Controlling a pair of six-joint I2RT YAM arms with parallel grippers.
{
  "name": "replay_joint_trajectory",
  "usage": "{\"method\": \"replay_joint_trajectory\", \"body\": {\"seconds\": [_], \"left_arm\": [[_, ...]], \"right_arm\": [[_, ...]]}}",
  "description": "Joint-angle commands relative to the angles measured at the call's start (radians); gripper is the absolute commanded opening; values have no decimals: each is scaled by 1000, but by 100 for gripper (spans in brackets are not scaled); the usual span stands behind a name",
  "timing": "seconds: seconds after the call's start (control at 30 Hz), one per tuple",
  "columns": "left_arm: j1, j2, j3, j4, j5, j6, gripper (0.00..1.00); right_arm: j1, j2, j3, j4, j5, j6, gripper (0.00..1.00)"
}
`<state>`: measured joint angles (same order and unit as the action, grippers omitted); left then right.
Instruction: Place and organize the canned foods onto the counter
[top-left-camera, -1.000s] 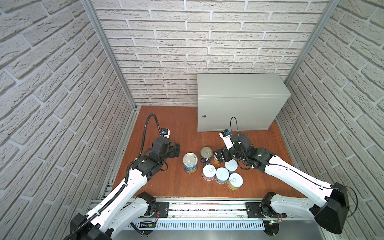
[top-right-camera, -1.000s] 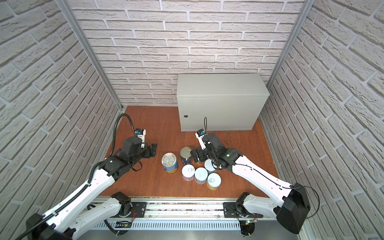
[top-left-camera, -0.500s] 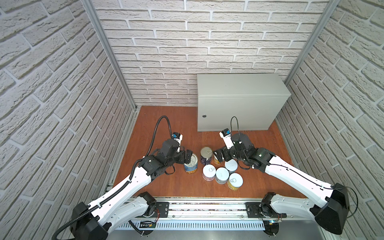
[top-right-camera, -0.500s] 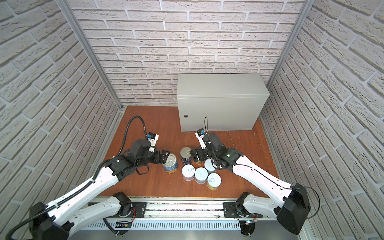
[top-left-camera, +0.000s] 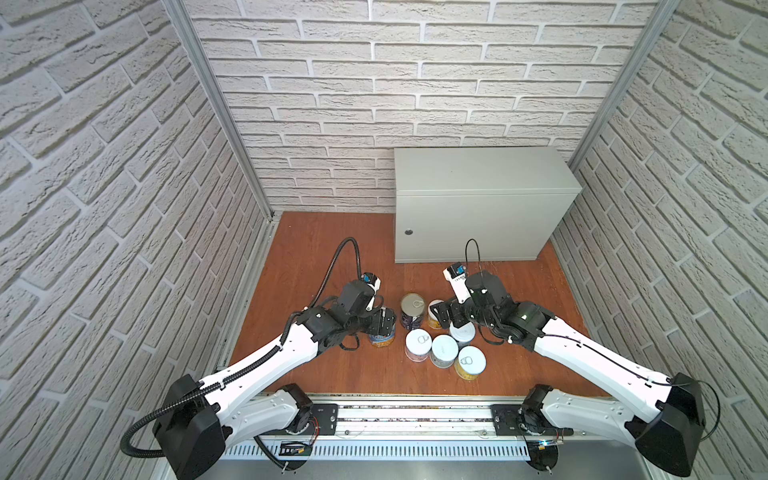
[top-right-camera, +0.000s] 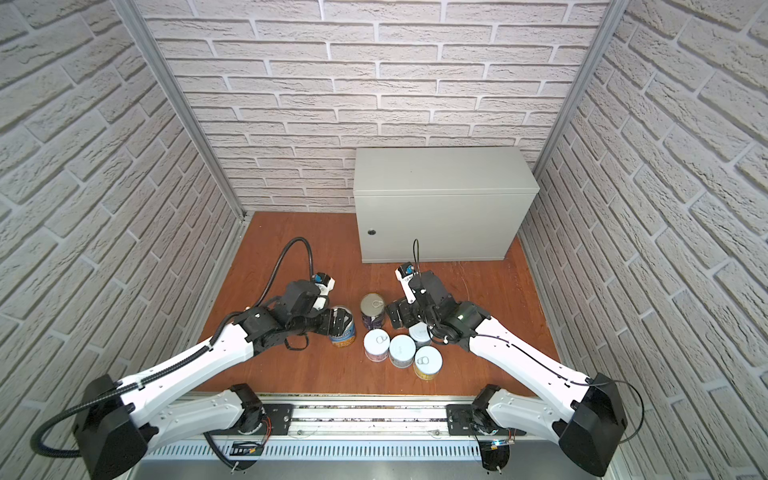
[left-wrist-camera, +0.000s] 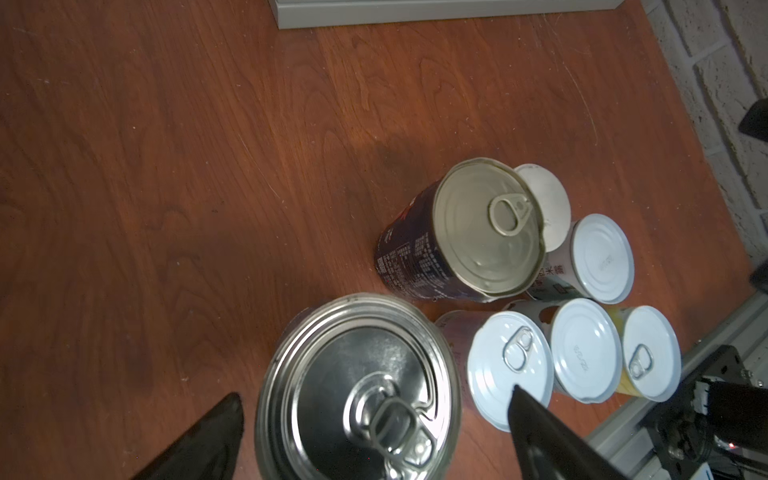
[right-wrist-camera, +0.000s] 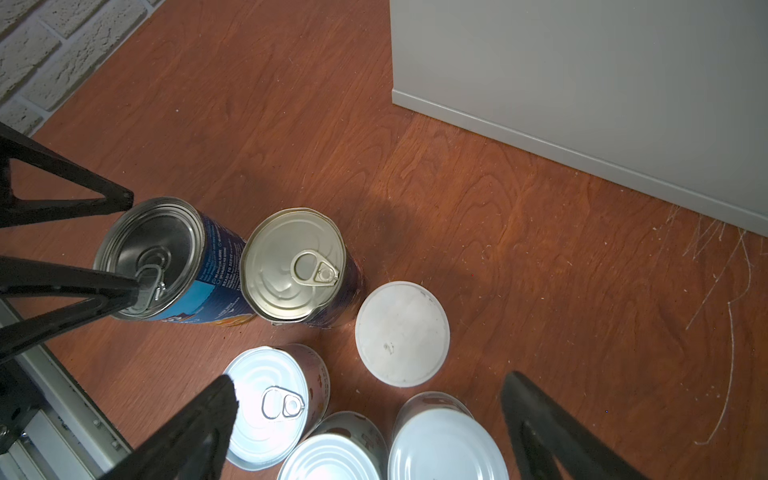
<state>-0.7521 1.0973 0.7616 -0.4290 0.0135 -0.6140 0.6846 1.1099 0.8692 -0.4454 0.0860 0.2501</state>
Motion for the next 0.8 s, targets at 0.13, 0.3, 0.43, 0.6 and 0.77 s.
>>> {"method": "replay_joint_trajectory", "body": {"seconds": [0.13,0.3,0.43,0.6,0.77], "left_arm": [[-11,46,26,-3,-9,-21,98],[-18,74,24,-4,-38,-29,98],[-21,92,18,-1,-61,-32,98],[-20,112,18,-9,-96,-25,98],[-20,142,22,-8,-113,-12,98]], "right_arm": [[4,-24,-8,27,17,-9,100],[4,-27,-10,14,28,-19,100],[5,-29,-16,13,39,-18,100],[4,-38,-21,9,42,-16,99],[4,-50,-28,7,51,-16,99]]}}
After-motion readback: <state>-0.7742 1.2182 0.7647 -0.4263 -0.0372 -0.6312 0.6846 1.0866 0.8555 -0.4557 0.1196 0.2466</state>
